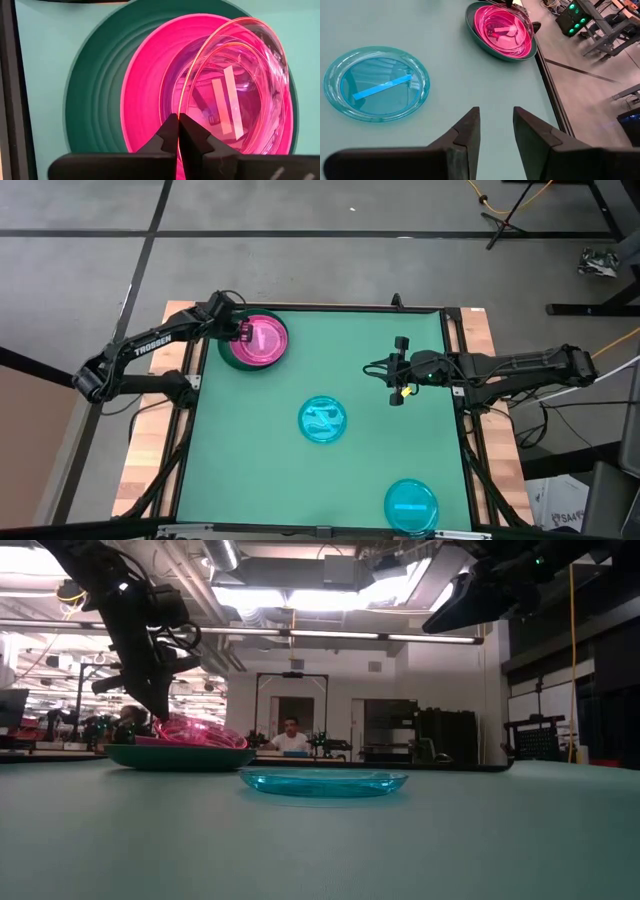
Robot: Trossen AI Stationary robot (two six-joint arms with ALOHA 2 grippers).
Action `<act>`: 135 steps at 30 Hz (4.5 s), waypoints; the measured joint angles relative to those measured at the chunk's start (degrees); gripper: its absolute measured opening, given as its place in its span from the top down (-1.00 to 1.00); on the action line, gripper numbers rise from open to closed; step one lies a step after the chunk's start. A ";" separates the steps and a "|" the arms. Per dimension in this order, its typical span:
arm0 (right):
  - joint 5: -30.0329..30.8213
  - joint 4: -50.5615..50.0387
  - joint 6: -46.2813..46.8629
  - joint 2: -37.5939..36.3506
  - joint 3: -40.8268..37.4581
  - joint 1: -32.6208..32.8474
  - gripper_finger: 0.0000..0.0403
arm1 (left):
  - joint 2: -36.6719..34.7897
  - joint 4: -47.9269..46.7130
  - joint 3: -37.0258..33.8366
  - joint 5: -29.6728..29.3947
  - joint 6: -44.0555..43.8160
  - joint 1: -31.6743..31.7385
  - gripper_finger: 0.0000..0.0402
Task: Stack plastic plates
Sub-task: Stack the light pink plate on top of the light pink plate, then stack the bottom blue plate on top of the light pink plate
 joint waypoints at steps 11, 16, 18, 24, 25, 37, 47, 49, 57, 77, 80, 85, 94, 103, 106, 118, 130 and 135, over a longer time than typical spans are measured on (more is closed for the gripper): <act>0.00 0.02 0.00 0.00 0.00 0.00 0.45 | 0.00 0.00 0.00 -0.11 0.89 0.00 0.89; 0.00 0.01 0.00 0.00 0.00 -0.01 0.45 | 0.00 0.00 0.00 -0.13 1.37 0.00 0.73; 0.00 0.01 0.00 0.00 0.00 0.01 0.45 | 0.00 0.00 0.00 -0.13 1.36 0.00 0.68; 0.00 0.02 0.00 0.00 0.00 0.01 0.45 | 0.00 0.00 0.00 -0.14 1.36 -0.09 0.65; 0.00 0.01 0.00 0.00 0.00 0.00 0.45 | 0.00 0.00 0.00 -0.14 1.36 -0.09 0.65; -8.96 0.00 0.02 0.00 0.00 0.06 0.45 | 0.00 0.04 0.00 -0.25 1.48 -5.79 0.65; -19.87 -0.02 4.43 0.00 0.02 3.09 0.45 | 0.00 3.05 0.00 -5.28 -0.38 -22.28 0.65; -19.91 -0.02 4.55 0.00 0.02 5.51 0.45 | 0.00 4.73 0.00 -6.16 -1.17 -25.62 0.65; -19.91 -0.89 9.44 0.00 0.02 16.85 0.45 | 0.00 10.34 0.00 -9.60 -4.34 -37.68 0.65; -6.27 -14.86 45.97 0.00 -2.48 45.43 0.45 | 0.00 12.78 0.00 -21.76 -8.17 -54.25 0.65; -5.34 -14.87 52.22 0.00 -4.47 48.03 0.45 | 0.00 13.58 0.00 -22.20 -8.11 -54.23 0.65; -5.32 -14.89 60.22 0.02 -7.55 51.61 0.45 | 0.00 14.29 0.00 -22.22 -8.07 -54.23 0.65; -5.27 -6.25 65.00 4.53 -10.40 56.01 0.45 | 0.00 14.27 0.00 -22.22 -8.04 -54.23 0.65; -5.46 -2.34 66.09 16.10 -10.43 55.92 0.45 | 0.00 14.27 0.02 -22.22 -8.04 -54.23 0.65; -7.12 -2.29 68.04 18.37 -10.43 55.92 0.45 | 0.00 14.25 0.00 -22.22 -8.04 -54.23 0.65; -9.31 0.63 68.99 19.96 -10.36 55.88 0.45 | 0.00 14.23 0.00 -22.24 -8.02 -54.23 0.65; -9.32 4.66 69.19 19.78 -10.32 55.88 0.45 | 0.00 14.23 0.02 -22.24 -8.02 -54.23 0.65; -9.33 6.65 69.10 19.78 -10.27 55.88 0.45 | 0.00 14.23 0.00 -22.24 -8.01 -54.23 0.65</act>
